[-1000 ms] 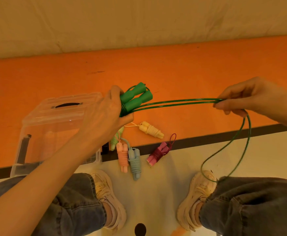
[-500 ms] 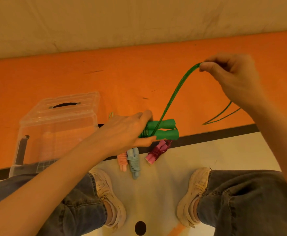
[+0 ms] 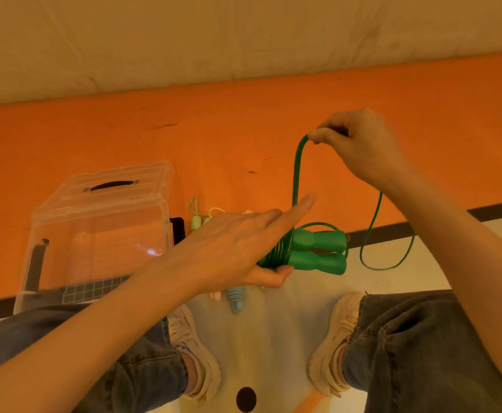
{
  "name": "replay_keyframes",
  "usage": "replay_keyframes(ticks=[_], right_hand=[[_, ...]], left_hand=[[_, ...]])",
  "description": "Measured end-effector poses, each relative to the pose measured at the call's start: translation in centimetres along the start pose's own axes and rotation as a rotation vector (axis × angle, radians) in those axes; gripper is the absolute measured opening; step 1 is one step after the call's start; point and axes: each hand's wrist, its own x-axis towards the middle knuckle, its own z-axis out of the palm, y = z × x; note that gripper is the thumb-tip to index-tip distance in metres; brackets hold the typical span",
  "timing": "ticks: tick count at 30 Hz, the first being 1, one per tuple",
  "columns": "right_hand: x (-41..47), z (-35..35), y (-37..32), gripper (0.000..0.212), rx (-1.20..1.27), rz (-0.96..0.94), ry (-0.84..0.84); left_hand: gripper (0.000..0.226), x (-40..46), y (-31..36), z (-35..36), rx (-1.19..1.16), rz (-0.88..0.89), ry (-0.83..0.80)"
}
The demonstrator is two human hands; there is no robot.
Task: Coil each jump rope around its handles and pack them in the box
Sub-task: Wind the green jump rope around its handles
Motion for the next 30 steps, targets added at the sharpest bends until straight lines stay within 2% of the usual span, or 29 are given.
replay_keyframes(ticks=[2, 6, 9, 17, 21, 23, 26, 30], right_hand=[[0.0, 0.1, 0.0, 0.027, -0.007, 0.004, -0.023], [-0.1, 0.0, 0.0, 0.028, 0.003, 0.001, -0.050], [-0.2, 0.1, 0.0, 0.028, 0.028, -0.003, -0.064], [-0.5, -1.3, 1.2, 0.027, 0.252, 0.101, -0.092], [-0.4, -1.1, 1.9, 0.029, 0.283, 0.138, -0.133], [-0.4, -0.9, 1.8, 0.042, 0.265, 0.150, -0.132], [-0.9, -1.0, 1.1, 0.033, 0.305, 0.160, -0.247], [-1.4, -1.2, 0.9, 0.033, 0.255, 0.214, -0.455]], left_hand=[[0.083, -0.1, 0.1, 0.2, 0.013, 0.039, 0.057], [0.086, -0.2, 0.1, 0.6, -0.043, 0.066, 0.086], [0.076, -0.3, 0.3, 0.4, -0.042, 0.061, 0.148], [0.065, -0.5, -0.2, 0.0, -0.382, -0.006, 0.239], [0.057, -0.3, -0.9, -1.0, -0.531, -0.100, 0.392], [0.050, -0.1, -1.2, -1.4, -0.597, -0.153, 0.490], [0.042, 0.0, -1.4, -1.7, -0.691, -0.235, 0.607], [0.037, 0.0, -1.6, -1.1, -0.717, -0.309, 0.654]])
